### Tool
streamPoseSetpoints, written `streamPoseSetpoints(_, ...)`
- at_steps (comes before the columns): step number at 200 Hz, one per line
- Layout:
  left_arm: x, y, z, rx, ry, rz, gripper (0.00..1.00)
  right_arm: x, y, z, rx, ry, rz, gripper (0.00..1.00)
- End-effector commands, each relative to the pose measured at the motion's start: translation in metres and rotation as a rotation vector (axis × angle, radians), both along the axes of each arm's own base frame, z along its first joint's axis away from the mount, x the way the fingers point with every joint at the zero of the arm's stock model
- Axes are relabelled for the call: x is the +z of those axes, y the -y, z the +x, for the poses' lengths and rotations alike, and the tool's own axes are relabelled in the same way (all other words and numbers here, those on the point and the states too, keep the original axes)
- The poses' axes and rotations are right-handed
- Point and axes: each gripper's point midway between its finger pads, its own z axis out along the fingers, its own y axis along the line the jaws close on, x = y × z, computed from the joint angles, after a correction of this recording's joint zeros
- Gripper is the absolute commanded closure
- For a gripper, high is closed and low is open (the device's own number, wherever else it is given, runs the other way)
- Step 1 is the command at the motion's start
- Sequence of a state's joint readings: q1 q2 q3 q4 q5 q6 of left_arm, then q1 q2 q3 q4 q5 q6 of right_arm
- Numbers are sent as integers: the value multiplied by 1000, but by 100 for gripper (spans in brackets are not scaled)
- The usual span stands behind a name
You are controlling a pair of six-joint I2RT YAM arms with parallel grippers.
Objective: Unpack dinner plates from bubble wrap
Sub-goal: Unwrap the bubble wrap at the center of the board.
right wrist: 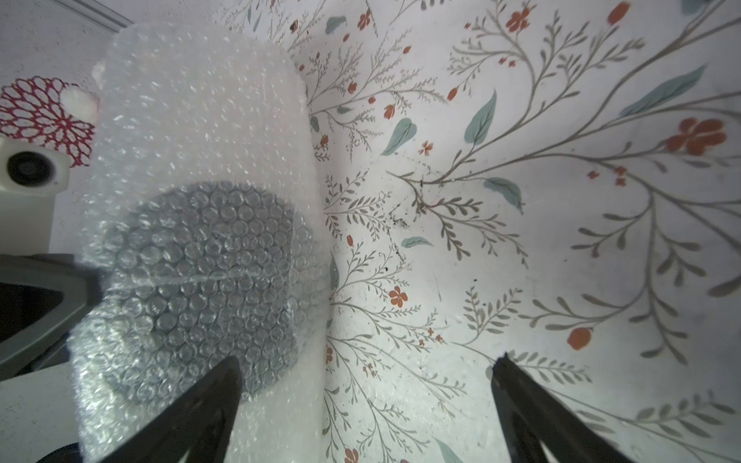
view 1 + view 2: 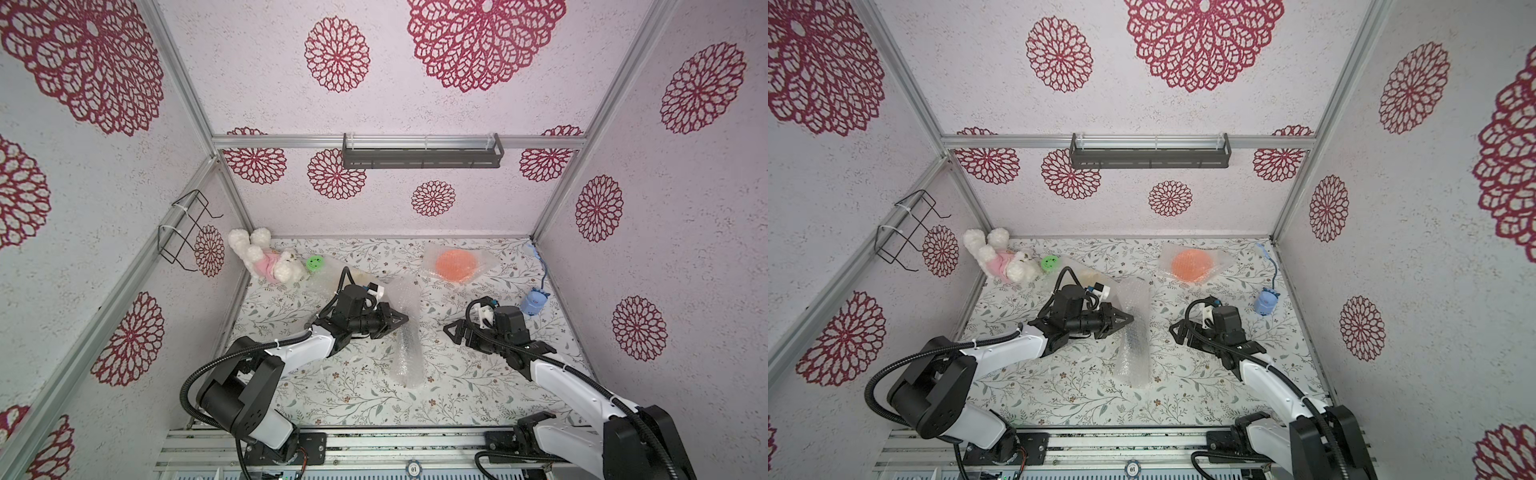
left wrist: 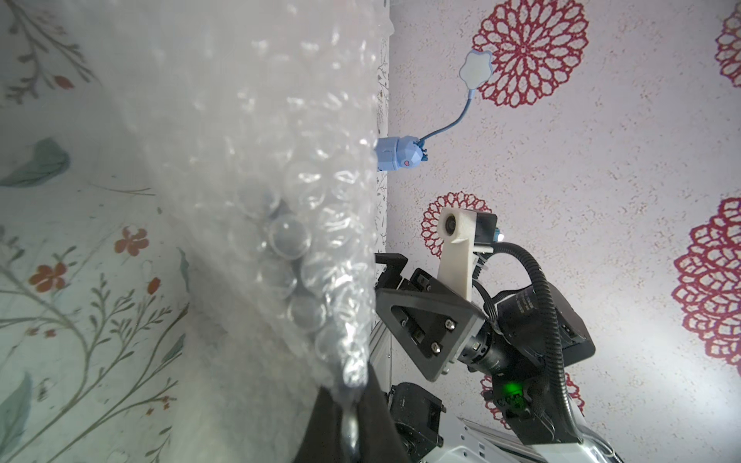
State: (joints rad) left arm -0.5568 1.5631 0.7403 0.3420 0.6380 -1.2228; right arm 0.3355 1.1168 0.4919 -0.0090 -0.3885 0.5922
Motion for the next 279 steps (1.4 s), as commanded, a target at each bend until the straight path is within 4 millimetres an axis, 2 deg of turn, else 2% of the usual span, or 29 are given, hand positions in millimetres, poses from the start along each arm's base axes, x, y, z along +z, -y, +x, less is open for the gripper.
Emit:
streamPoseSetpoints(1,7,2,5,-3,2,-75,100,8,-8,8,21,57,-16,3)
streamPoseSetpoints(26,-9,-6,6,14,-28,-29,100,6,-19,7,50,53,-17,3)
streamPoseSetpoints(40,-18,-11,5,20,-37,13,96,4,-25,6,65,52,-18,4)
streamPoseSetpoints(95,-36,-38,3,60,-56,118,63,-7,-56,-2,162,26,-43,12)
streamPoseSetpoints(142,-57,-56,-3,70,-82,253,52,-11,-77,-6,221,30,-103,20)
streamPoseSetpoints(164,-68,-72,-7,102,-100,366,42,-18,-80,-7,234,32,-177,21)
streamPoseSetpoints(191,-67,-100,-11,156,-97,524,29,-25,-91,-11,267,29,-230,24)
streamPoseSetpoints(207,-57,-116,-15,192,-68,595,26,-31,-96,-13,282,21,-258,26)
streamPoseSetpoints(221,-43,-115,-22,192,-33,586,26,-34,-101,-15,300,13,-277,29)
streamPoseSetpoints(242,-28,-88,-40,94,33,539,41,-39,-106,-19,314,5,-301,32)
streamPoseSetpoints(261,-28,-64,-54,20,53,536,52,-38,-114,-24,337,3,-303,35)
streamPoseSetpoints(279,-37,-50,-55,15,36,493,66,-39,-118,-27,341,7,-318,36)
